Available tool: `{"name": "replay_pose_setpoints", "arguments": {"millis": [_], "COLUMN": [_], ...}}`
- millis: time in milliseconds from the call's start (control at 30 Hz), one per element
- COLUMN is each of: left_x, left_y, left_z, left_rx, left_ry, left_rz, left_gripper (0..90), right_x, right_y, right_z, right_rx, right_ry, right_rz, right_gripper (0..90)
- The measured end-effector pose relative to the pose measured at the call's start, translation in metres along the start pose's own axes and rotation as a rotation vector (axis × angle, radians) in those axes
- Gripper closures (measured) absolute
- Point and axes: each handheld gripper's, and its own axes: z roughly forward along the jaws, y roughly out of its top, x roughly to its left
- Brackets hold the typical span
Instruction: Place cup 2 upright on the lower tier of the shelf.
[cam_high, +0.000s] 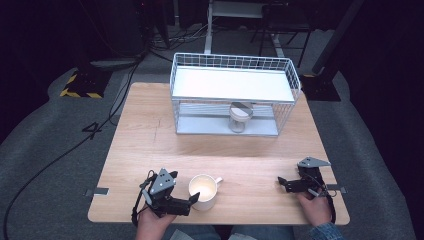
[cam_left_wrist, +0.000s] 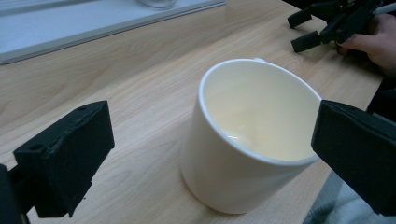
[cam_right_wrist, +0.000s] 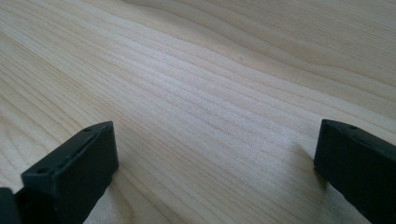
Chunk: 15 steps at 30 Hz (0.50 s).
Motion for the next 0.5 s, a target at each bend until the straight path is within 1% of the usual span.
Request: {"name": "replay_pose_setpoints", "arguments": {"millis": [133,233,333,400,500], "left_x": [-0.005,-0.008,-0.011,-0.012,-0.014], "left_y": [0.000,0.000,-0.001,-0.001,-0.001], "left_z": [0.005,0.009,0.012,0.013,0.016], "left_rx": [0.024,0.035,0.037,0.037,0.040], "left_ry": [-0.029,-0.032,-0.045,-0.058,-0.065], "left_rz": [0.028,0.049,0.052,0.060,0.075], "left_gripper": [0.0,0.0,0.0,0.0,0.0], "right_x": [0.000,0.000,0.000,0.000,0.000], "right_y": [0.000,0.000,0.000,0.000,0.000], "right_z": [0.000,0.000,0.000,0.000,0.000], "right_rx": [0.000,0.000,0.000,0.000,0.000], "right_ry": [0.000,0.000,0.000,0.000,0.000], "right_rz": [0.000,0.000,0.000,0.000,0.000], "right_gripper": [0.0,0.0,0.0,0.0,0.0]}}
